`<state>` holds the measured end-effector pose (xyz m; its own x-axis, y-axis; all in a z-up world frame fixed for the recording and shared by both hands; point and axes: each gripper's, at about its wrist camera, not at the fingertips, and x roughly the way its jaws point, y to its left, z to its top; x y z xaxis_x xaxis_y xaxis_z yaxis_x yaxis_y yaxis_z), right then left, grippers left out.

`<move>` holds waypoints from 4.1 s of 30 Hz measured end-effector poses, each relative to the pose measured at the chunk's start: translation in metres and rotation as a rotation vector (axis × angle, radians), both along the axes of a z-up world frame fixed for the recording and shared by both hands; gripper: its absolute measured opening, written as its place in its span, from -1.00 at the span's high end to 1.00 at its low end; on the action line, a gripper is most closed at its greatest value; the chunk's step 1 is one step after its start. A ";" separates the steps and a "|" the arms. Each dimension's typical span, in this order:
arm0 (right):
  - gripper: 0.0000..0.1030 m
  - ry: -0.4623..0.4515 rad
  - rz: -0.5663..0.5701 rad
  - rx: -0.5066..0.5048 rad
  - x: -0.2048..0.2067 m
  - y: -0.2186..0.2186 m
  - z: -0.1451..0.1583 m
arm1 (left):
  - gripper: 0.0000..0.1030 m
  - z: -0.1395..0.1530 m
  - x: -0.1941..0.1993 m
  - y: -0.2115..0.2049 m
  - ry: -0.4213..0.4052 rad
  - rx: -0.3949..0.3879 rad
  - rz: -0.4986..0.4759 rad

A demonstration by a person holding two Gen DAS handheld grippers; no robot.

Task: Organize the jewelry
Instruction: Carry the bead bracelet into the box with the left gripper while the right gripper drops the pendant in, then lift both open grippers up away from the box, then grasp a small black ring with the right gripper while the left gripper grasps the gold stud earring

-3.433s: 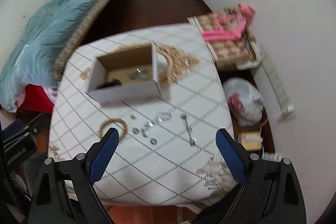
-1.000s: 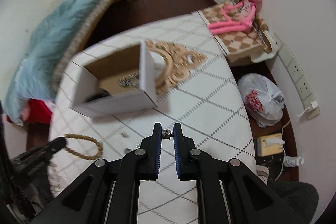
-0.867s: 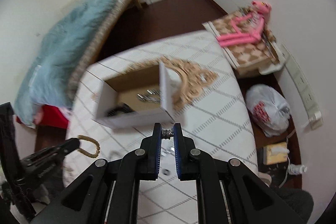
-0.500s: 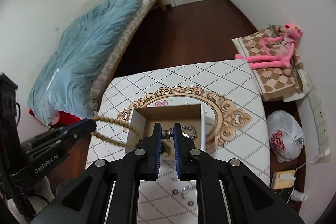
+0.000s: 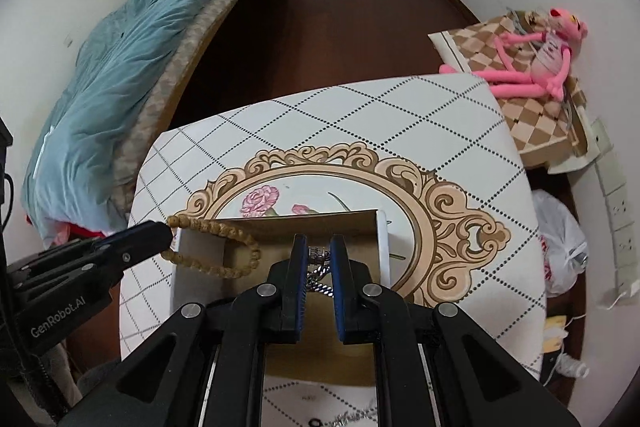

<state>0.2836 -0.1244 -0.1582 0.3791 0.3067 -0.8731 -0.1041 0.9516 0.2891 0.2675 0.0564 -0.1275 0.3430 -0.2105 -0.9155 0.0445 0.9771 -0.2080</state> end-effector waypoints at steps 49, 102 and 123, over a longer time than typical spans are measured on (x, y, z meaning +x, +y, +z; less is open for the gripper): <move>-0.98 -0.091 -0.035 -0.225 -0.133 -0.011 0.079 | -0.99 0.086 -0.161 0.007 -0.191 0.360 0.200; 0.76 0.064 0.041 -0.255 -0.192 -0.010 -0.083 | -0.99 -0.071 -0.185 -0.009 0.073 0.347 0.142; 0.76 0.076 -0.197 -0.179 -0.172 -0.095 -0.078 | 0.16 -0.096 -0.126 -0.088 0.085 0.091 0.007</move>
<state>0.1117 -0.2190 -0.2366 0.3472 0.0714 -0.9351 0.1037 0.9881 0.1139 0.1419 -0.0314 -0.2238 0.2641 -0.1228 -0.9566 0.0238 0.9924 -0.1208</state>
